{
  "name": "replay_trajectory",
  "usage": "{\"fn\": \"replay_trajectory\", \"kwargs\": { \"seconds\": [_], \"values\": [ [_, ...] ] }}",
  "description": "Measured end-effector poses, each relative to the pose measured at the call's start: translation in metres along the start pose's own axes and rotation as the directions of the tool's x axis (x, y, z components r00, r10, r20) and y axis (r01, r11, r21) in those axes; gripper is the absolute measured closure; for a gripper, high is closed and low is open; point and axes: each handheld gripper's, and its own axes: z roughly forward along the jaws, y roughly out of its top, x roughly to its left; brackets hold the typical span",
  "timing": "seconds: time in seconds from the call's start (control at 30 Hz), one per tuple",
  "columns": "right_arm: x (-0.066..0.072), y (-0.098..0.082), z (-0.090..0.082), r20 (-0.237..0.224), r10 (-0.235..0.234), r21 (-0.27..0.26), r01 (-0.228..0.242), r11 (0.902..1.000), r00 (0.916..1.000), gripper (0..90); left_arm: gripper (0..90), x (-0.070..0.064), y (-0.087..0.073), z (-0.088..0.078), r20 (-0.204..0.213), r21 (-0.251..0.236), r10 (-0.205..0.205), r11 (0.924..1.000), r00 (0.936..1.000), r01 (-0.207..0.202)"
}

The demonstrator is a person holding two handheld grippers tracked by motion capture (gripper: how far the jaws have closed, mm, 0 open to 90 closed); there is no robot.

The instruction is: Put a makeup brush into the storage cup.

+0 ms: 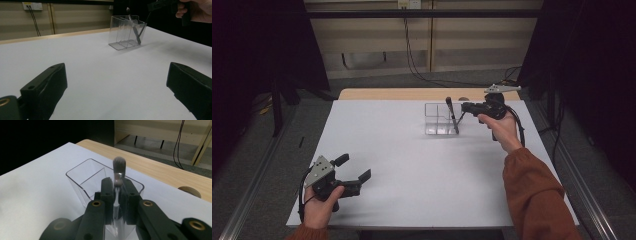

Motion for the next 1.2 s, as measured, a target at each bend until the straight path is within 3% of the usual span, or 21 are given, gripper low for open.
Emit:
{"fn": "replay_trajectory", "kwargs": {
  "seconds": [0.17,0.43,0.63,0.7,0.77,0.93,1.2],
  "values": [
    [-0.003,-0.005,-0.002,0.01,0.013,-0.014,-0.013,0.9998,0.9999,70.8,3.2,0.0,0.0,-0.001,-0.002,0.001,0.003,1.0,1.0,-0.003],
    [0.001,-0.01,-0.007,0.027,0.007,-0.059,-0.006,0.9983,0.9996,37.8,3.2,0.0,0.0,-0.002,-0.004,-0.001,0.008,1.0,1.0,-0.008],
    [0.003,-0.014,-0.009,0.034,0.019,-0.079,-0.016,0.9967,0.9992,18.4,3.2,0.001,0.001,0.0,-0.007,-0.002,0.0,1.0,1.0,0.0],
    [0.004,-0.015,-0.009,0.028,0.021,-0.077,-0.019,0.9968,0.9994,16.4,3.2,0.001,0.002,0.0,-0.007,-0.006,0.002,1.0,1.0,-0.002],
    [0.006,-0.015,-0.01,0.04,0.011,-0.077,-0.008,0.997,0.9991,5.8,3.2,0.002,0.002,-0.001,-0.011,-0.01,0.002,0.9999,0.9999,-0.002],
    [0.009,-0.022,-0.013,0.03,0.006,-0.095,-0.004,0.9955,0.9995,2.1,3.2,0.003,0.002,-0.001,-0.016,-0.005,-0.002,1.0,0.9999,0.002],
    [0.009,-0.031,-0.021,0.056,0.006,-0.108,0.0,0.9942,0.9984,2.4,3.2,0.003,0.001,-0.004,-0.014,-0.009,0.001,1.0,0.9999,-0.001]
  ]
}}
